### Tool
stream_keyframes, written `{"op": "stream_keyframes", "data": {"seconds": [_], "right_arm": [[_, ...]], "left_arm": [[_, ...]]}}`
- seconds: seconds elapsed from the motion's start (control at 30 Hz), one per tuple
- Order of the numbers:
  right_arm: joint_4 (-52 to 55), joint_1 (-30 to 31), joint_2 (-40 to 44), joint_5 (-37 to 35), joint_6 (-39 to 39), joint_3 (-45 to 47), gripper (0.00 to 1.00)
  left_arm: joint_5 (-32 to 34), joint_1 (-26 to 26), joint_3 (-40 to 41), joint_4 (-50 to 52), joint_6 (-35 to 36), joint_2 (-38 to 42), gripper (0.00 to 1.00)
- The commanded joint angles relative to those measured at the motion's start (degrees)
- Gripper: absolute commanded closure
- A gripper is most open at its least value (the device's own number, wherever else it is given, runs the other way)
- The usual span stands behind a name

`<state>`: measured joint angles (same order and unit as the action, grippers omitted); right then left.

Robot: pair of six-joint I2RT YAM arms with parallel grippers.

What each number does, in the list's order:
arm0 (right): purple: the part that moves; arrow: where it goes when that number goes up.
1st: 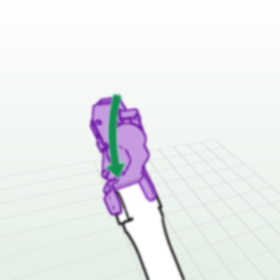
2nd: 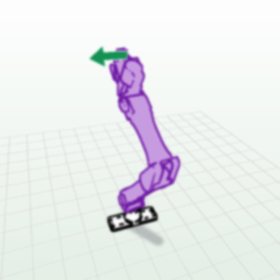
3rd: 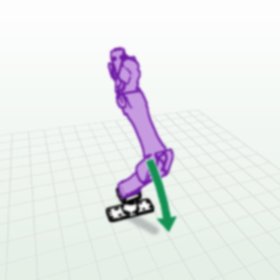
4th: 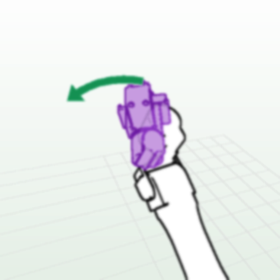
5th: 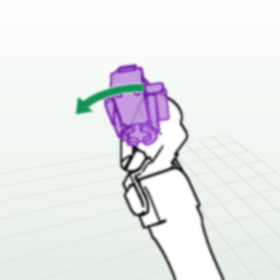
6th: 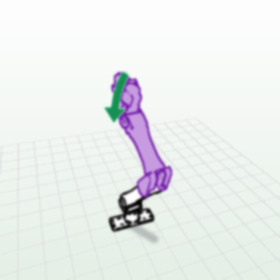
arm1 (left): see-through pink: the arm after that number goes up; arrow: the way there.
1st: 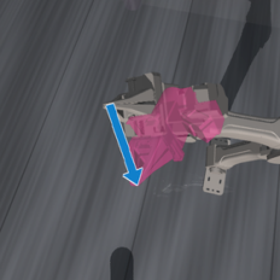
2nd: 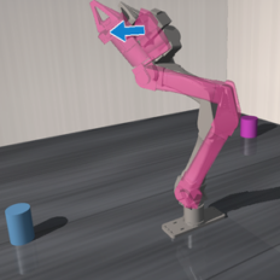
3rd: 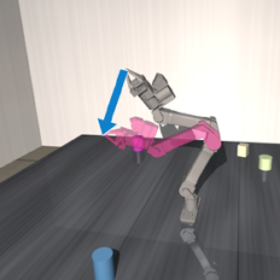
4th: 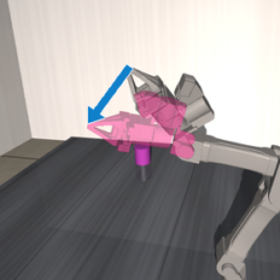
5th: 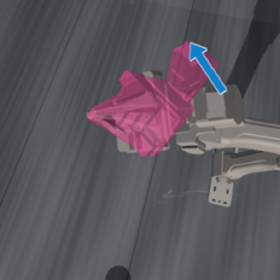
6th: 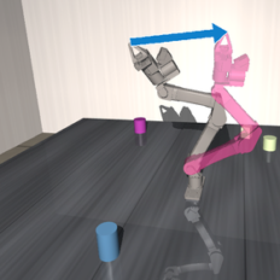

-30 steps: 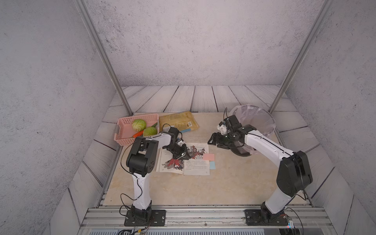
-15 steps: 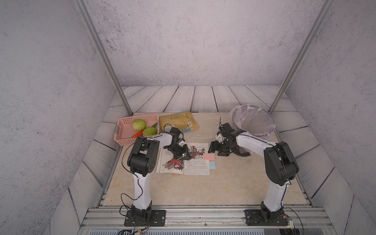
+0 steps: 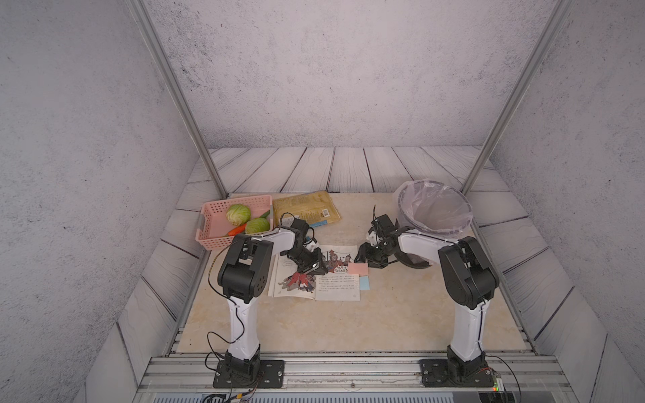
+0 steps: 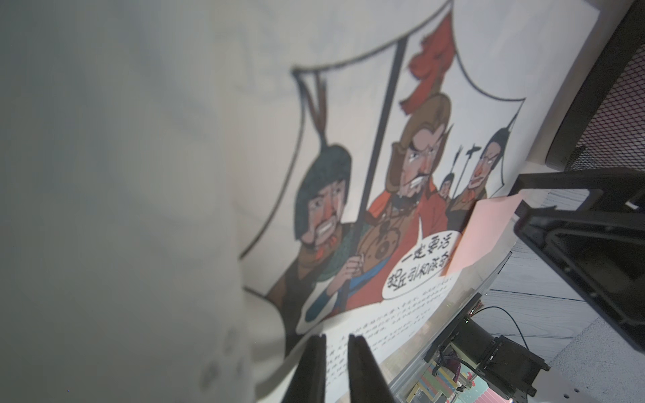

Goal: Peel off the used sticky note
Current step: Tear off the note from the book.

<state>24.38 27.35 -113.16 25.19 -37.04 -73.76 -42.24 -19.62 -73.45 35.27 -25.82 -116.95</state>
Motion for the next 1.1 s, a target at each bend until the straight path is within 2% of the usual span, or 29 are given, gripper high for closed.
{"op": "stream_keyframes", "data": {"seconds": [0.0, 0.2, 0.43, 0.57, 0.77, 1.07], "right_arm": [[1.2, 0.31, 0.37, 0.45, -0.3, 0.88, 0.56], [5.59, 0.33, 4.7, -1.57, 1.54, 0.41, 0.6], [4.62, 1.15, 6.37, 2.16, -0.02, 1.24, 0.79], [4.28, 1.56, 6.34, 2.59, -0.49, 0.75, 0.99], [6.58, 2.08, 8.11, 2.51, -0.07, -2.73, 1.0], [14.56, 2.26, 15.45, 2.27, 1.71, -11.35, 1.0]], "left_arm": [[3.43, 0.48, 1.9, 2.94, -0.02, -0.94, 0.82], [3.39, 0.46, 1.55, 3.17, -0.02, -1.33, 0.82], [3.59, 0.46, 1.62, 3.23, 0.17, -1.31, 0.82], [3.8, 0.46, 1.62, 3.23, 0.24, -1.48, 0.82], [3.86, 0.46, 1.62, 3.14, 0.25, -1.91, 0.82], [4.01, 0.46, 1.63, 3.23, 0.34, -2.56, 0.82]]}}
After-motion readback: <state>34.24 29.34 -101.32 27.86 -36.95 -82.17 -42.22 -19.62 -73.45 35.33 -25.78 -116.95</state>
